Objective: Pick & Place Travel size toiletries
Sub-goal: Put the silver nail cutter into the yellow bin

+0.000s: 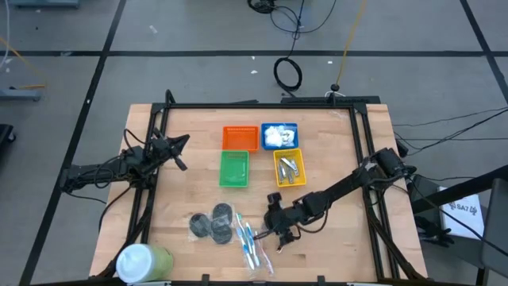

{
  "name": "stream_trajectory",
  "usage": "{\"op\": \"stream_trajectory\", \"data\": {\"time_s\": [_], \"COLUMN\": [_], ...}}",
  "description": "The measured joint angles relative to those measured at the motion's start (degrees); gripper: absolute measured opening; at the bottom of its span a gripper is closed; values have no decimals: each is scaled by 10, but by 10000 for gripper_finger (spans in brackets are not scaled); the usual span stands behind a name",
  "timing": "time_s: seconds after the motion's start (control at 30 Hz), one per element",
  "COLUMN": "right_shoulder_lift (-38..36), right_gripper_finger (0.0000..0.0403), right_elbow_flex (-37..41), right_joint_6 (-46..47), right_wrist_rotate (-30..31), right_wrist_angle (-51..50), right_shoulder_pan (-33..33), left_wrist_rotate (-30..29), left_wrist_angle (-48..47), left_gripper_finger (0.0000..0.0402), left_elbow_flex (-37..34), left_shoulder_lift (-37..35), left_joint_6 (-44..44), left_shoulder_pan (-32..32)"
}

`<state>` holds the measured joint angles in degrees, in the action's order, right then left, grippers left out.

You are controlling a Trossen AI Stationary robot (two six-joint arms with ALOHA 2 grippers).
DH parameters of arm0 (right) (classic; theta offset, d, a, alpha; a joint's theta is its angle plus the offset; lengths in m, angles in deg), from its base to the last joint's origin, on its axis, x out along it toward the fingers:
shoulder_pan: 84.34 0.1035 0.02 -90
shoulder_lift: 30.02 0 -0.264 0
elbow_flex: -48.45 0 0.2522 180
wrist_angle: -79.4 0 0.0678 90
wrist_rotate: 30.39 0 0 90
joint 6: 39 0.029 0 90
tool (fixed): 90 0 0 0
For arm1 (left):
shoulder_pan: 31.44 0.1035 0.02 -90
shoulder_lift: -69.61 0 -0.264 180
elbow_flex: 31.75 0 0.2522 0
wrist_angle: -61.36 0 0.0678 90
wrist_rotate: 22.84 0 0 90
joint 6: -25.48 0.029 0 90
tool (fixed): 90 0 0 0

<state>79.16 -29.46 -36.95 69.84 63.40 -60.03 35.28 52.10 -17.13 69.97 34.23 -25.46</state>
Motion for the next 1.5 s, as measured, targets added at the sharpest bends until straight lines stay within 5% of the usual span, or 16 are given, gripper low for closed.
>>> {"op": "stream_trajectory", "data": {"time_s": [0.53,0.8,1.27,1.5], "right_shoulder_lift": [-31,-31,22,22], "right_gripper_finger": [191,183,179,146], "right_elbow_flex": [-1,-1,-1,-1], "right_joint_6": [-58,-57,-57,-55], "right_wrist_rotate": [-16,-105,-104,-106], "right_wrist_angle": [-6,12,28,24], "right_shoulder_pan": [-50,-75,-74,-74], "left_wrist_rotate": [0,0,0,0], "left_wrist_angle": [0,0,0,0], "left_gripper_finger": [1,1,1,1], "left_elbow_flex": [0,0,0,0], "left_shoulder_lift": [0,0,0,0], "left_joint_6": [0,0,0,0], "left_shoulder_pan": [0,0,0,0]}}
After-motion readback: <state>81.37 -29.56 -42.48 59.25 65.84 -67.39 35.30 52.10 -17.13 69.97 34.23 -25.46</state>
